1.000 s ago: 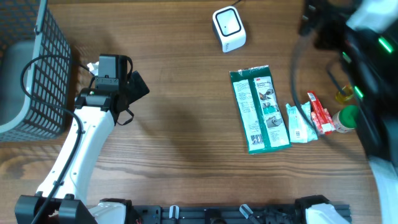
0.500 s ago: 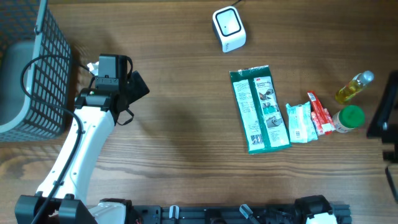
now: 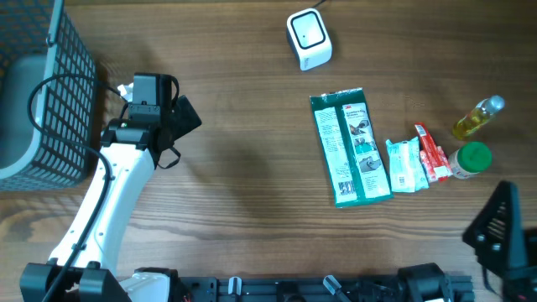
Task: Scan the item barcode
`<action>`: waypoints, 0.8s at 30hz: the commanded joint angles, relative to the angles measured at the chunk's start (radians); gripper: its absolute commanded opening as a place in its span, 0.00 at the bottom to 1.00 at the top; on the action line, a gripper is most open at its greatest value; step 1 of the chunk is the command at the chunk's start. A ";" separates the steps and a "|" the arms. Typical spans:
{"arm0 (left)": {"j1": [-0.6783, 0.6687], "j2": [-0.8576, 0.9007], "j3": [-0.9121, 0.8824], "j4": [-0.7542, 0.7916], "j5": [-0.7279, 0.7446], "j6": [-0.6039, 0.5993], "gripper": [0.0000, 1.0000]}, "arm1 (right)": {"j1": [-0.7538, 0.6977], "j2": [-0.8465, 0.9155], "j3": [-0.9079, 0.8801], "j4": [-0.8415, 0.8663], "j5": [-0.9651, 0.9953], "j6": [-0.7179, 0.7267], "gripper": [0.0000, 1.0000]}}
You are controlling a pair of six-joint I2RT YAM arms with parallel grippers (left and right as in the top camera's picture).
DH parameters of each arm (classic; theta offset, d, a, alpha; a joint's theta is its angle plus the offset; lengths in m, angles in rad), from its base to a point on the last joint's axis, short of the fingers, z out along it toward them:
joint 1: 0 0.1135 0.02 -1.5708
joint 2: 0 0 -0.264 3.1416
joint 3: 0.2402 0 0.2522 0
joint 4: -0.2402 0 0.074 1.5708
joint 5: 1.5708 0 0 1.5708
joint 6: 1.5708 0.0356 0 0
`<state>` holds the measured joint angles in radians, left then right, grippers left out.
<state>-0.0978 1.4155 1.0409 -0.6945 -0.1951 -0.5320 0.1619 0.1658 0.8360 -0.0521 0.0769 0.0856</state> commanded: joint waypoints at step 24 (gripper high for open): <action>0.005 0.004 0.006 0.003 -0.015 0.005 1.00 | 0.000 -0.162 -0.831 0.458 -0.172 -0.180 1.00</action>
<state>-0.0978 1.4155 1.0409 -0.6945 -0.1974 -0.5323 0.1619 0.0208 0.0124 0.4786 -0.0746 -0.0887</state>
